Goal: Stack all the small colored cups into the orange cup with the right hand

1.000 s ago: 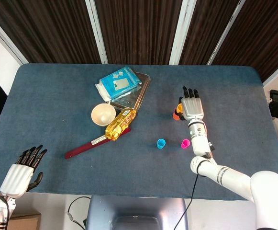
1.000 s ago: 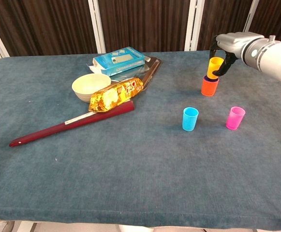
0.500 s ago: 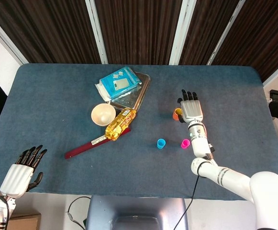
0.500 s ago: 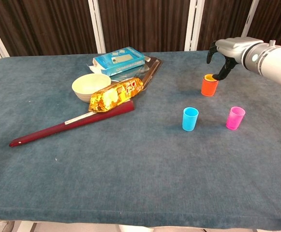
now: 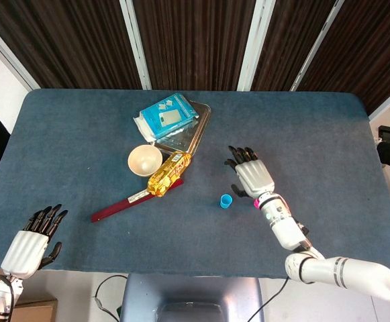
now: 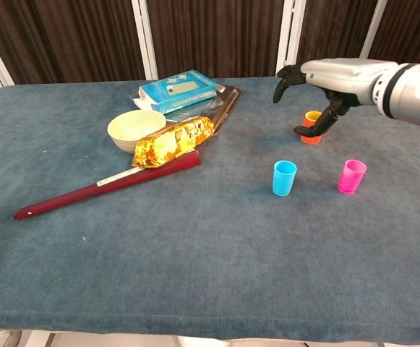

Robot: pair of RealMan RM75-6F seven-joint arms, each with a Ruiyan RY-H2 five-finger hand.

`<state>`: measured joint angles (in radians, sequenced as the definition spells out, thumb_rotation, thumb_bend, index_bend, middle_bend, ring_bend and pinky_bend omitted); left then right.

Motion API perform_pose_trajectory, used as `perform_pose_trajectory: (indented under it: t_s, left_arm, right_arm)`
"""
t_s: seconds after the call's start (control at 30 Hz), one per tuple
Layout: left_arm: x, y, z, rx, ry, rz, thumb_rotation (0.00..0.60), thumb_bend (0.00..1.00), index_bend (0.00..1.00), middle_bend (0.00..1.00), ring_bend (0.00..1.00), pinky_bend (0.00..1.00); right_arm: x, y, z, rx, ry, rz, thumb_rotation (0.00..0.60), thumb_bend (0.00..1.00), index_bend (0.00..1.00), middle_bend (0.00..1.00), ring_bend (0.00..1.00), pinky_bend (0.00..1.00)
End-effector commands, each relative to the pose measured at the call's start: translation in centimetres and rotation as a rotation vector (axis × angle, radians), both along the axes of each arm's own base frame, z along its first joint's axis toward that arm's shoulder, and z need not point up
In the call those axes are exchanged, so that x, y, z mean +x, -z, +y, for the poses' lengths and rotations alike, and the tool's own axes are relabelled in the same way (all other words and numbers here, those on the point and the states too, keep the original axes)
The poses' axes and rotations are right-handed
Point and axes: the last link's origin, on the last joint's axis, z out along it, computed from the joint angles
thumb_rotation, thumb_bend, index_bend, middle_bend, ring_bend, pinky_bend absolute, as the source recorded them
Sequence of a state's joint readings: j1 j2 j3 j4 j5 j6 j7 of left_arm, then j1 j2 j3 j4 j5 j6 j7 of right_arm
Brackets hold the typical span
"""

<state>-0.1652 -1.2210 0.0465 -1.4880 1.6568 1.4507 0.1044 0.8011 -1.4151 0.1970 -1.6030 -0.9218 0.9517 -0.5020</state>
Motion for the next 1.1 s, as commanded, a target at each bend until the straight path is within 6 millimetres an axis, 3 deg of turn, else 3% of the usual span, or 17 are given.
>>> perform_pose_trajectory:
  t_s: [0.03,0.1,0.47,1.1]
  left_arm:
    - [0.0,0.0,-0.1,-0.001,0.001,-0.001,0.6,0.45,0.0,0.0,0.02,0.13]
    - [0.1,-0.1,-0.2,0.002,0.007,-0.003,0.6,0.45,0.0,0.0,0.02,0.13]
    - [0.1,-0.4,-0.3,0.006,0.008,-0.009,0.6,0.45,0.0,0.0,0.02,0.13]
    - [0.0,-0.5,-0.3,0.006,0.006,-0.014,0.6,0.45,0.0,0.0,0.02,0.13]
  right_arm:
    - [-0.8,-0.5,1.9,0.044,-0.015,0.014,0.6,0.48,0.34,0.0,0.0,0.0]
    - [-1.3,0.5,2.8,0.08,-0.036,0.075,0.6,0.48,0.34,0.0,0.0,0.0]
    - [-1.9,3.5,2.6,0.119,0.008,0.1,0.6,0.48,0.35,0.0,0.0,0.0]
    - [-1.4,6.1,1.8,0.128,0.013,0.108,0.6,0.48,0.5,0.0,0.0,0.0]
